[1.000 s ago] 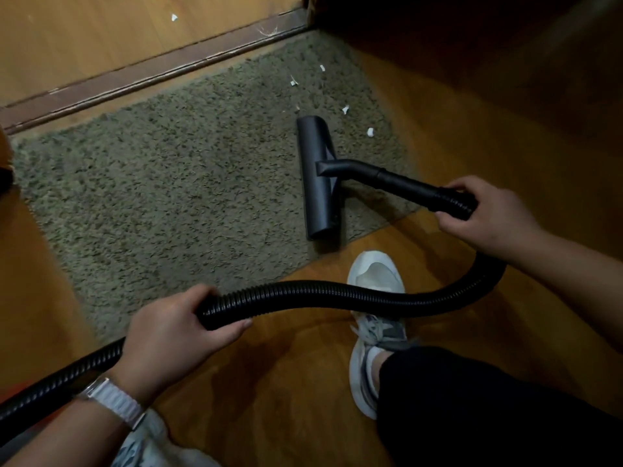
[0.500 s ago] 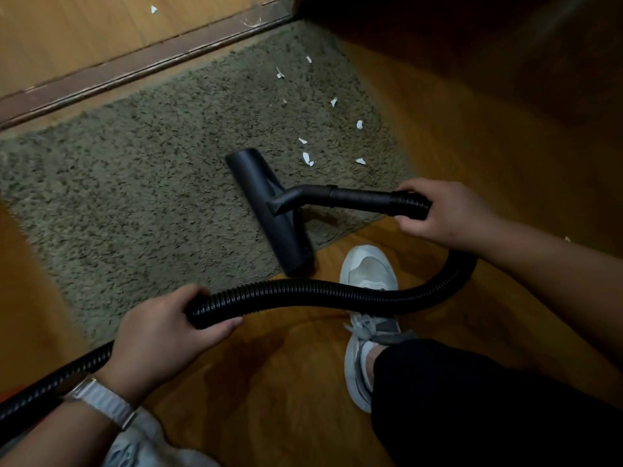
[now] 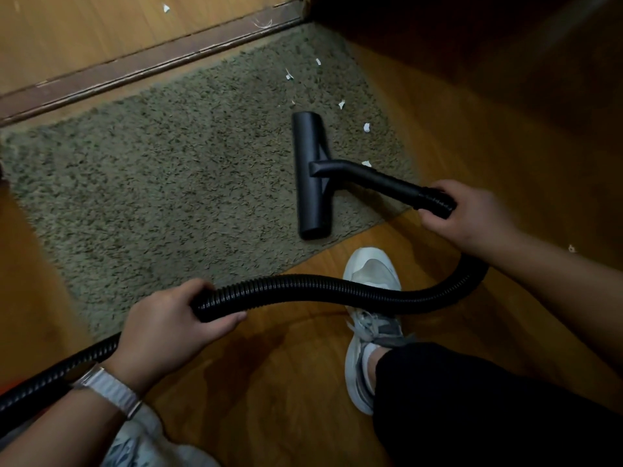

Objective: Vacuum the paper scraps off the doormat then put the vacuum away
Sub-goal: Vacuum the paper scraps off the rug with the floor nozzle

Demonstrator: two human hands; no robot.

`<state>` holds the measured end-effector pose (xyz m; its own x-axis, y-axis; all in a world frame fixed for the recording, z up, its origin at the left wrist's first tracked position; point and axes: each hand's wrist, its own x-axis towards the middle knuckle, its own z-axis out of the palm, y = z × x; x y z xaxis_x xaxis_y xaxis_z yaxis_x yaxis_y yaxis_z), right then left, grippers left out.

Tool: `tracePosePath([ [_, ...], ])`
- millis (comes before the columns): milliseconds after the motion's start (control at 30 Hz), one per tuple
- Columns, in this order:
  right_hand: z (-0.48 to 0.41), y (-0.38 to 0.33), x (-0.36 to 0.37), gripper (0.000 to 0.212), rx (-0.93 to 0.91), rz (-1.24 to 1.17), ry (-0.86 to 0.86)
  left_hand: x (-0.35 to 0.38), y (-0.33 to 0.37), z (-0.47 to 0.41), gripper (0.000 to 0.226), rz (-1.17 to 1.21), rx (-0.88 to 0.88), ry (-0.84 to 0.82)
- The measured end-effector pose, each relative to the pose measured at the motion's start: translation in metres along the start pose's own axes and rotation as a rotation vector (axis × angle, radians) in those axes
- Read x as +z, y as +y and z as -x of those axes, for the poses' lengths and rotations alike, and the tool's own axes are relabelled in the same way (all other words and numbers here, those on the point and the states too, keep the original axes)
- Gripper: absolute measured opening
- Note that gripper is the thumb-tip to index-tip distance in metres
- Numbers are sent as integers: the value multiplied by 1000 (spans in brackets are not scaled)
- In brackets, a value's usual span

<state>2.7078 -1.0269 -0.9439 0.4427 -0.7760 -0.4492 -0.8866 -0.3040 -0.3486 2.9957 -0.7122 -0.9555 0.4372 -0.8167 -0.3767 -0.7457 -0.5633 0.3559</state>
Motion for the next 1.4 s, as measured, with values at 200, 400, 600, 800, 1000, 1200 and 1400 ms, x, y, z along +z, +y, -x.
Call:
tracePosePath([
  [200,-16,-16,0,39,-72,19,-1,-1,-2,0,76,59,-4,19],
  [400,-26,-6,-4,41,94,-30,119,2,-4,-1,79,49,-38,49],
  [600,-39,-17,-2,41,59,-17,88,1,-4,-1,77,45,-45,48],
  [800,-40,-35,1,40,-129,66,-6,0,-4,-1,72,35,-56,24],
  [1000,-33,-36,2,41,-223,158,-26,-1,-3,-1,74,35,-48,25],
  [1200,-22,-11,-6,37,-96,78,-1,-5,1,0,70,-18,-34,18],
  [1400,-15,-23,0,40,-188,109,-37,-5,1,1,76,1,-44,-8],
])
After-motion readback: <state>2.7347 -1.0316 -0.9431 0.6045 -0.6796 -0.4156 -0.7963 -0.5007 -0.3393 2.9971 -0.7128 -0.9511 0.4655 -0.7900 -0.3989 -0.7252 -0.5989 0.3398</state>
